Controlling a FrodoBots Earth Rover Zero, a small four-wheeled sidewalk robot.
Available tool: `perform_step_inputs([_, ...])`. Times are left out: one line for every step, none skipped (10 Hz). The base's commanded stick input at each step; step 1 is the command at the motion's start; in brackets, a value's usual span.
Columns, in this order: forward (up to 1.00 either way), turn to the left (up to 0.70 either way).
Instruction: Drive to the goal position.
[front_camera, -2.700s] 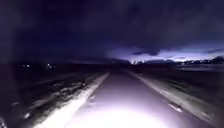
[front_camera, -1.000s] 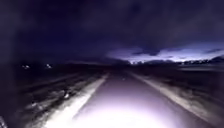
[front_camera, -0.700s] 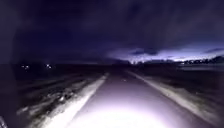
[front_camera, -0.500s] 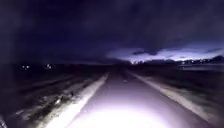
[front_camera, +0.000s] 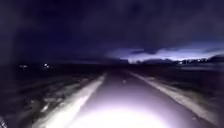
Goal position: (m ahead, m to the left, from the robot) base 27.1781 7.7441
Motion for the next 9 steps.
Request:
perform_step_inputs([0.7, 0.0])
perform_step_inputs([0.7, 0.0])
perform_step_inputs([0.7, 0.0])
perform_step_inputs([0.7, 0.0])
perform_step_inputs([0.7, 0.0])
perform_step_inputs([0.7, 0.0])
perform_step_inputs([0.7, 0.0])
perform_step_inputs([0.7, 0.0])
perform_step_inputs([0.7, 0.0])
